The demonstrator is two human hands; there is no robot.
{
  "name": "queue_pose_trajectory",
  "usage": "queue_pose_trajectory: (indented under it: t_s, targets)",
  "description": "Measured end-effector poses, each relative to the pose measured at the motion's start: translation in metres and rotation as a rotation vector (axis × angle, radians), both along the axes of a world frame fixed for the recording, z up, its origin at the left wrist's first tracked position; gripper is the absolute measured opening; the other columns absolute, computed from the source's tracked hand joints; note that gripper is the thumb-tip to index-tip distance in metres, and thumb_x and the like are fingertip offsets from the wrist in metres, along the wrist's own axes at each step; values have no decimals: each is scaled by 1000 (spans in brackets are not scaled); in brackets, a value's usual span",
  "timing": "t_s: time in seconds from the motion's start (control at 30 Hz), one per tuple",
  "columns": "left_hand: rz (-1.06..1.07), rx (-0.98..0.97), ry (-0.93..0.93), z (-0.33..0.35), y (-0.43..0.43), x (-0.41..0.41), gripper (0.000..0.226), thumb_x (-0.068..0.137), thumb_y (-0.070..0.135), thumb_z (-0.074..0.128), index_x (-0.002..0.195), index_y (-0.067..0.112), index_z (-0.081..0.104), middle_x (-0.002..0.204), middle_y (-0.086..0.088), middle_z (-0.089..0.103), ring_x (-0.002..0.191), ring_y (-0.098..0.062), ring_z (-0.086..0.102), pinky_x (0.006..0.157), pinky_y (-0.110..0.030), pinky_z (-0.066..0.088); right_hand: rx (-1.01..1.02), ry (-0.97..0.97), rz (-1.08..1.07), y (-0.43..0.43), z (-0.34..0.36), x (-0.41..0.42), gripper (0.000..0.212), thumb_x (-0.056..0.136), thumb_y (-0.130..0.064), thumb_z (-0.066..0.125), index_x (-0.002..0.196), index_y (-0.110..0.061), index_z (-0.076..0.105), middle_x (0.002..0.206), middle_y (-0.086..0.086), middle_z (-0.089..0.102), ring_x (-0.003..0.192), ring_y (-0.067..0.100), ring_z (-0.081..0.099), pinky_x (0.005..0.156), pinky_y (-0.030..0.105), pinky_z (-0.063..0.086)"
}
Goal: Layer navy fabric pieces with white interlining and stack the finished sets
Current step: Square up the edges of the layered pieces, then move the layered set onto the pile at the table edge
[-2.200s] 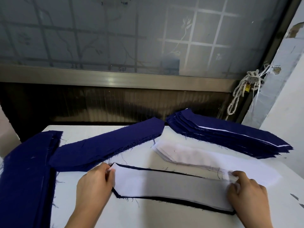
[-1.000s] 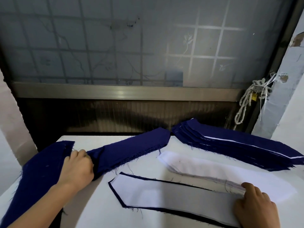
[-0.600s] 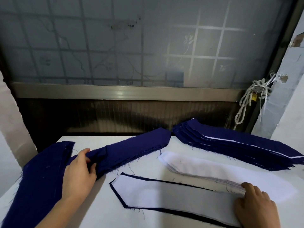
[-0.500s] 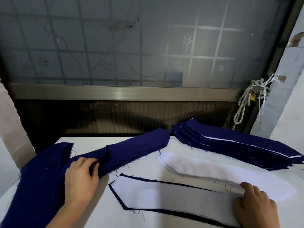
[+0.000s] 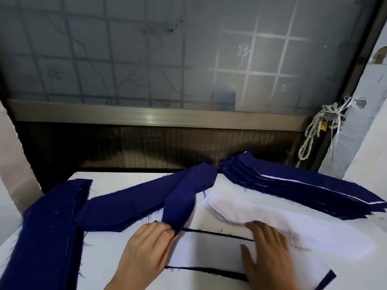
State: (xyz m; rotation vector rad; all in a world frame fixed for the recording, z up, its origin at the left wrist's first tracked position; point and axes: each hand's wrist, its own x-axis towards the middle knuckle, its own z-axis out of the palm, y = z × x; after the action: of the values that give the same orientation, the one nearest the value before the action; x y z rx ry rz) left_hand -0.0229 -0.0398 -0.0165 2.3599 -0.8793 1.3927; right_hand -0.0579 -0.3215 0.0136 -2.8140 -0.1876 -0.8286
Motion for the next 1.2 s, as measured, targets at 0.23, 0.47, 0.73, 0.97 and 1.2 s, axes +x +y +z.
queue_pose_trajectory:
  t_s: [0.23,0.47,0.73,0.97,1.2]
  targets:
    - [-18,-43,-31,3,0,-2,5,92,12,57,95,12,61,86,-4,59,71,-20,53,67,-28,42,118,170,540,119,15,35,78,78,-17,64,147,-31,29,149,-20,37,142,-4,18,121,31,-3]
    - [125,-370,88,7,12,-4,5,93,16,49,96,18,53,82,2,57,70,-12,40,70,-23,31,-141,38,408,102,21,56,7,79,-18,64,79,-25,64,71,-9,62,70,8,58,116,36,25]
    - [349,-654,256,12,12,-7,6,95,10,61,92,10,55,84,8,48,73,-16,44,67,-35,38,-225,-297,88,-58,10,14,10,78,-11,66,74,-15,73,67,-4,69,62,15,67,112,39,30]
    - [333,-669,347,13,11,-7,9,92,18,56,91,9,58,72,7,50,66,-20,49,63,-35,38,-96,-474,-218,-125,-21,-25,29,88,-17,49,76,-8,73,71,5,67,84,17,54,101,32,30]
    - [226,-808,428,9,13,-6,10,86,31,65,89,21,66,67,17,60,63,-11,59,60,-15,44,365,-351,-320,-114,-19,-29,34,84,-29,48,103,-5,62,76,7,62,76,33,55,79,45,41]
